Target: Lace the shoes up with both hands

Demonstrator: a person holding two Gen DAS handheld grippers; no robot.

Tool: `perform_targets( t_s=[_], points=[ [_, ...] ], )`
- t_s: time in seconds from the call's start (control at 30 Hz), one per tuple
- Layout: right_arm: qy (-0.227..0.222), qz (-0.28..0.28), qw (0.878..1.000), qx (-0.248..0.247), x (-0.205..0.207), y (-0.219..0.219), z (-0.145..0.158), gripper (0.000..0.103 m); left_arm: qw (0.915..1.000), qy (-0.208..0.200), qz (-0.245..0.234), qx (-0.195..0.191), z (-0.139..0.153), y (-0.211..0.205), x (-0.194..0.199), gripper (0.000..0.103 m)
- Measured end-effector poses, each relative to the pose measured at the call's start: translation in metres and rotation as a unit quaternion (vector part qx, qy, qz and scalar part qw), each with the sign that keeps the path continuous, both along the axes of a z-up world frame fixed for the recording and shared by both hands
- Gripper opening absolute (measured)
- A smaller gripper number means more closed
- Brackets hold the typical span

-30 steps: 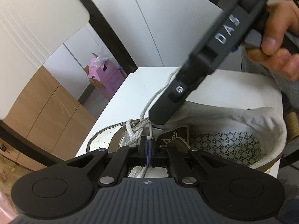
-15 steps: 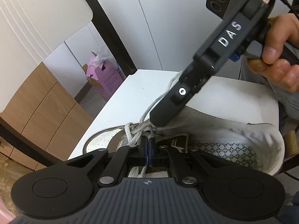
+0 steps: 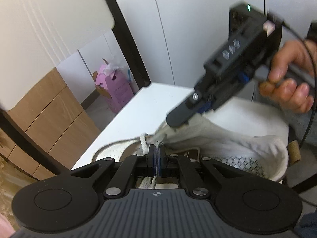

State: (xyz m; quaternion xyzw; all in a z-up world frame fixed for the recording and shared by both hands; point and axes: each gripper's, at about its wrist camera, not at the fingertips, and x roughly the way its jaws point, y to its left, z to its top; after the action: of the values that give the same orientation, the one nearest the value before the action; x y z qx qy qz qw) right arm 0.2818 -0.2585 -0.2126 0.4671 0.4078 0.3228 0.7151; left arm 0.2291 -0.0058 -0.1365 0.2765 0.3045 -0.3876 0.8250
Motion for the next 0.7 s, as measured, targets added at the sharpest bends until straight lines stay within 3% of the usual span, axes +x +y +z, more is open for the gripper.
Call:
perform_targets(
  t_s=[0.2,0.7],
  points=[
    [0.01,-0.004,1.0,0.013,0.0,0.001,-0.003,0.017,1.0,0.007,0.002,-0.003,0.0,-0.001,0.0,0.003],
    [-0.005,0.006,1.0,-0.007,0.002,0.004,0.001,0.017,0.9992,0.008,-0.001,0.038,-0.013,-0.014,0.002,0.003]
  ],
)
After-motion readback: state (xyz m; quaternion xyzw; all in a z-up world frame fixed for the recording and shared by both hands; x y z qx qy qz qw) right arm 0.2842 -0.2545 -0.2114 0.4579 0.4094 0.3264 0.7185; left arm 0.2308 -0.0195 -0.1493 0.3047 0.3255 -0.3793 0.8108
